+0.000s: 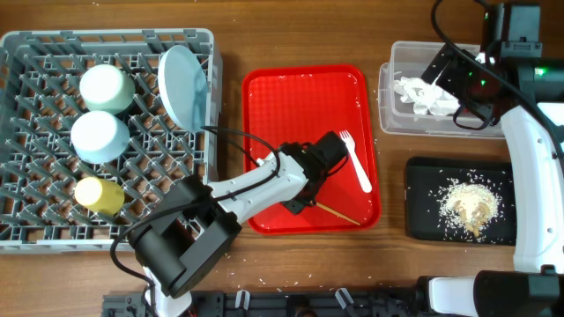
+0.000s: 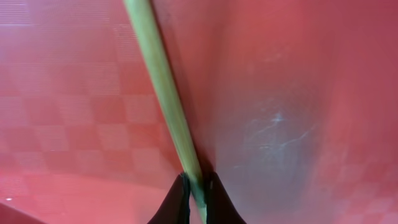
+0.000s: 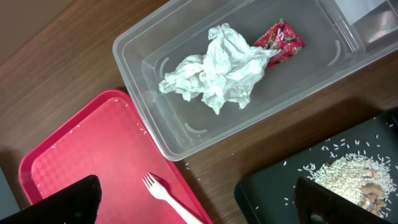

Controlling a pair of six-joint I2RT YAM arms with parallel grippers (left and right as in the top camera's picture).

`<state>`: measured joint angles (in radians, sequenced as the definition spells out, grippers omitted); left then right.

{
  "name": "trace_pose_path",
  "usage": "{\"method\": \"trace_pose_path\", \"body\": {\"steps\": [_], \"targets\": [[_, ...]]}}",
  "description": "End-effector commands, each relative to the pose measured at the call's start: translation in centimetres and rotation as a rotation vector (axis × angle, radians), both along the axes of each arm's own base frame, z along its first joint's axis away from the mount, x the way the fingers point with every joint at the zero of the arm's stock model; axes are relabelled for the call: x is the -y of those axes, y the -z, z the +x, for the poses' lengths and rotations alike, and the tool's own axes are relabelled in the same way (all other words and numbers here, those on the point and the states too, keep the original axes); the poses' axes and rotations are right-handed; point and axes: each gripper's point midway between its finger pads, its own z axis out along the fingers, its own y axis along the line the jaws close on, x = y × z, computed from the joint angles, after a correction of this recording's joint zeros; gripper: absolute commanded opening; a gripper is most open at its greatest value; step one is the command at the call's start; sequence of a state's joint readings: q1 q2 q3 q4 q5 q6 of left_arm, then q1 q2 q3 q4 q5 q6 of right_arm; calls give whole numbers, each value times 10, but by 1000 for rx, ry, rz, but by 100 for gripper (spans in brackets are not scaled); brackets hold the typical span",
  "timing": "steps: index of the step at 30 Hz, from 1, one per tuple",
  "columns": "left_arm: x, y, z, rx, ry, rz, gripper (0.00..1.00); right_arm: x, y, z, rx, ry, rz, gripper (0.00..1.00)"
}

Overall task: Sort waste into correct bins and load items into the dishwasher rack
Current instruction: 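Reach the left gripper to the wooden chopstick on the red tray, then close the left gripper on the chopstick and lift it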

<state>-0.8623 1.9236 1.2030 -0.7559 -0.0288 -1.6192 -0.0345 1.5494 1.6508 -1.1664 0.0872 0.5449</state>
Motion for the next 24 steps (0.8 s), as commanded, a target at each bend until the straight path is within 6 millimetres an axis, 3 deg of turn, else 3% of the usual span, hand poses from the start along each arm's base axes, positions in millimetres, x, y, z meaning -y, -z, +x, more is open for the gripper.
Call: {"method": "trace_pose_path", "body": {"steps": [1,7,11,17,20,22,23,24], "targets": [[-11,19,-10,-43,23,61,4,2,0,1,2,12,-5,100],[-11,-15,-10,-3,38,20,4,2,0,1,2,12,-5,100],[-9,-51,-2,94,164,-20,4,2,0,1,2,12,-5,100],[-21,-129,11,337,350,-46,4,2,0,1,2,12,-5,100],[-44,-182,23,548,475,37,4,2,0,1,2,12,-5,100],[-62,-208,28,645,524,120,4,2,0,1,2,12,-5,100],[-85,-232,30,730,558,231,4,2,0,1,2,12,-5,100],[-96,-244,30,765,568,284,4,2,0,1,2,12,-5,100]]}}
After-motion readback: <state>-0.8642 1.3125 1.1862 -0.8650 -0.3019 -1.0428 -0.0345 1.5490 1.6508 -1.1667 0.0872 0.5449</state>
